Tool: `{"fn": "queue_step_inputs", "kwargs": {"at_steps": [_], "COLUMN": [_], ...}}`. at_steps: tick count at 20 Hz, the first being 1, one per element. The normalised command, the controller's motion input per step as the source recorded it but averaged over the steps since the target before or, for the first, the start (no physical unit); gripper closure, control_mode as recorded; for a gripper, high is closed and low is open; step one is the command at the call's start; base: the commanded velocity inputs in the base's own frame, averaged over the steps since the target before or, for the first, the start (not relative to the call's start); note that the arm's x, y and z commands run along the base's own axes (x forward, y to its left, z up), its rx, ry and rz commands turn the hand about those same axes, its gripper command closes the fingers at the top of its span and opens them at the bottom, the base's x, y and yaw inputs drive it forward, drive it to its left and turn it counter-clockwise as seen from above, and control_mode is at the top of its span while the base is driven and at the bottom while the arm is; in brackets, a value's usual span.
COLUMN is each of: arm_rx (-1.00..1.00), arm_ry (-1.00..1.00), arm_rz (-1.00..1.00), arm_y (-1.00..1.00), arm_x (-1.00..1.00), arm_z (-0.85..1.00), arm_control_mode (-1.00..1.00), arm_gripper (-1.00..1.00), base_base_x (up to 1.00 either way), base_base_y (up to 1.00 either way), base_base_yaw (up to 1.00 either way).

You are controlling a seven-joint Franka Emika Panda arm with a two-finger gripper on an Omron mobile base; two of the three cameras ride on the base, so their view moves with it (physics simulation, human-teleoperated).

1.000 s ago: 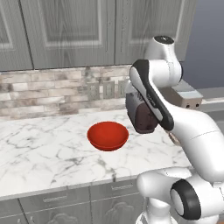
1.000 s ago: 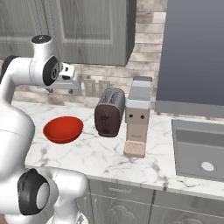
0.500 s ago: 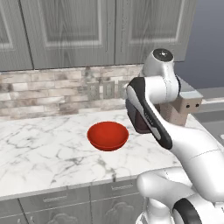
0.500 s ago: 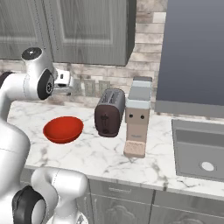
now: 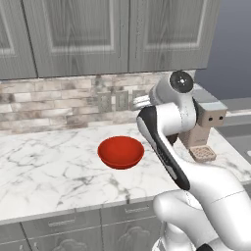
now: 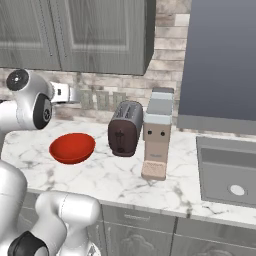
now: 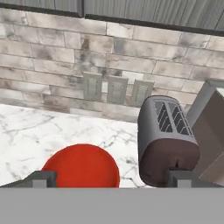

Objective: Open the cabinet. Pick the orange and peach from the cabinet and place them into the bowl. Then close the cabinet.

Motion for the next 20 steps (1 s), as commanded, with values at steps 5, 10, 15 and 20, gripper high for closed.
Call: {"fn": "queue_step_inputs", "kwargs": {"at_steps": [5, 10, 15, 20], "arm_rx": [0.01, 0.04, 0.04, 0.04], "arm_ry": [-0.12, -0.02, -0.01, -0.02], "arm_rz": [-0.03, -0.01, 0.0, -0.01], "arm_y": [0.01, 0.0, 0.0, 0.0], "arm_x": [-0.01, 0.0, 0.0, -0.03], "arm_z": [0.5, 0.58, 0.5, 0.51], "arm_control_mode": [-1.0, -1.0, -1.0, -1.0], "arm_gripper": [-1.0, -1.0, -1.0, -1.0], "base_base_x": [0.0, 0.0, 0.0, 0.0], "base_base_y": [0.0, 0.0, 0.0, 0.0], "base_base_yaw": [0.0, 0.0, 0.0, 0.0]}}
